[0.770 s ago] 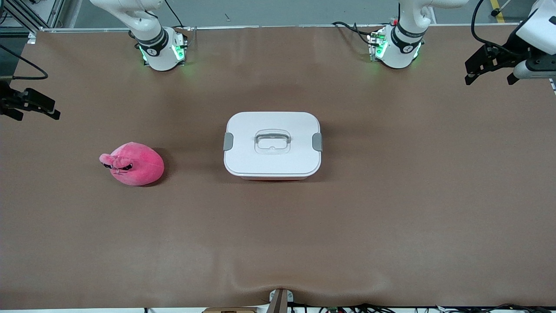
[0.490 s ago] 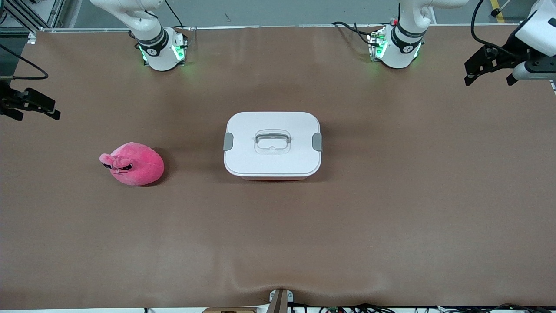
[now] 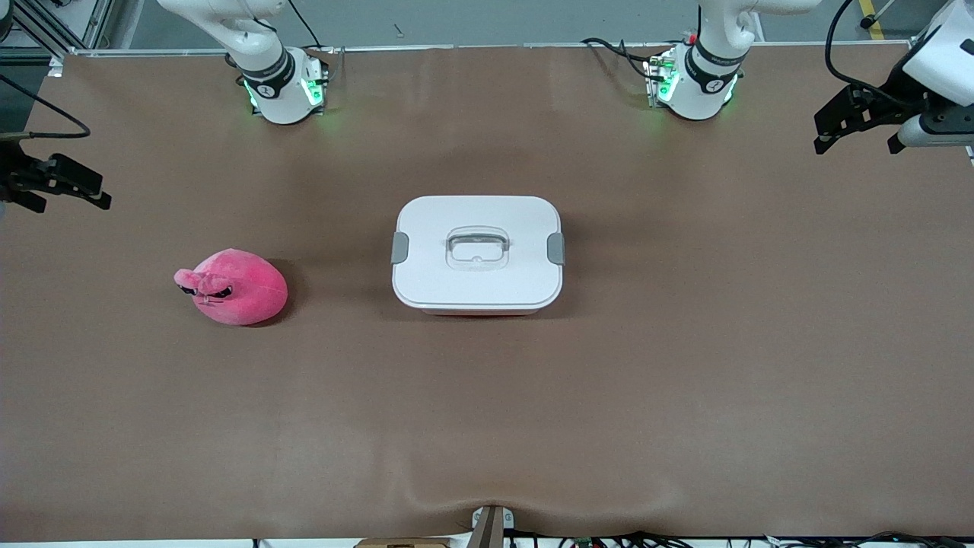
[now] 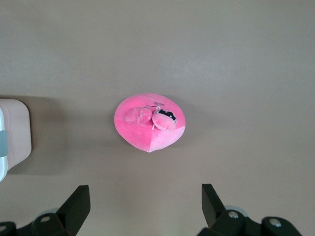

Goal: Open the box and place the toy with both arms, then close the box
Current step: 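Move the right gripper toward the pink plush while the left gripper approaches the box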

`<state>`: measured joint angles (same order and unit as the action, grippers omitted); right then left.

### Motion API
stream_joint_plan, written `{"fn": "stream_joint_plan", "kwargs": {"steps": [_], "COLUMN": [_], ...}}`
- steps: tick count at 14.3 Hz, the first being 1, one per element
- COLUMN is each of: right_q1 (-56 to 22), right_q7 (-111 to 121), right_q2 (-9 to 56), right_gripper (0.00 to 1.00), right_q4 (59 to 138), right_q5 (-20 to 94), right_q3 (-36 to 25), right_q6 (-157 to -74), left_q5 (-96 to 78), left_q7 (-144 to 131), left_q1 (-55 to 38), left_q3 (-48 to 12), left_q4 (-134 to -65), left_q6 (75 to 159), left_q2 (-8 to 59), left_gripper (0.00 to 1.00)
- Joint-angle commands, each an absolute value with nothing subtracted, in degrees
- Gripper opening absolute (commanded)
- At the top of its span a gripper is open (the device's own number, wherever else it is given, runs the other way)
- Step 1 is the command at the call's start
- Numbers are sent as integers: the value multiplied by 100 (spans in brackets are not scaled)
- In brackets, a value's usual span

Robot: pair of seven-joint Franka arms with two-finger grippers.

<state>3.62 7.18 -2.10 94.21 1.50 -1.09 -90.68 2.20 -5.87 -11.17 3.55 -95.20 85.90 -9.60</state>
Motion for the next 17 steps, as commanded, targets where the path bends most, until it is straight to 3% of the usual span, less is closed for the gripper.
{"fn": "stream_joint_plan", "kwargs": {"steps": [1,10,14,17], "right_q1": [220,-184,-211,-211], "right_q7": [765,756,756,756], "right_q2": [-176,289,334,334], "right_gripper": [100,100,100,100], "right_q4": [9501,9518,10063,10063], "right_q5": [229,229,229,229], "right_q3": [-88,-88,-88,-88], "right_q6": [-9158,-9658,-10265,-10204], "left_q5": [140,-9,-18,-18], "left_q7": [-528,-589,-1446,-2266], "left_q1": [-1072,-1151,-1169,-1169], "left_q3": [422,615,63,-307], "left_q4": [-9308,-8613,-8648,-8640], "left_q6": [8473,8464,8481,8517], "left_q2": [-791,-194,114,298], "left_gripper": [100,100,100,100]}}
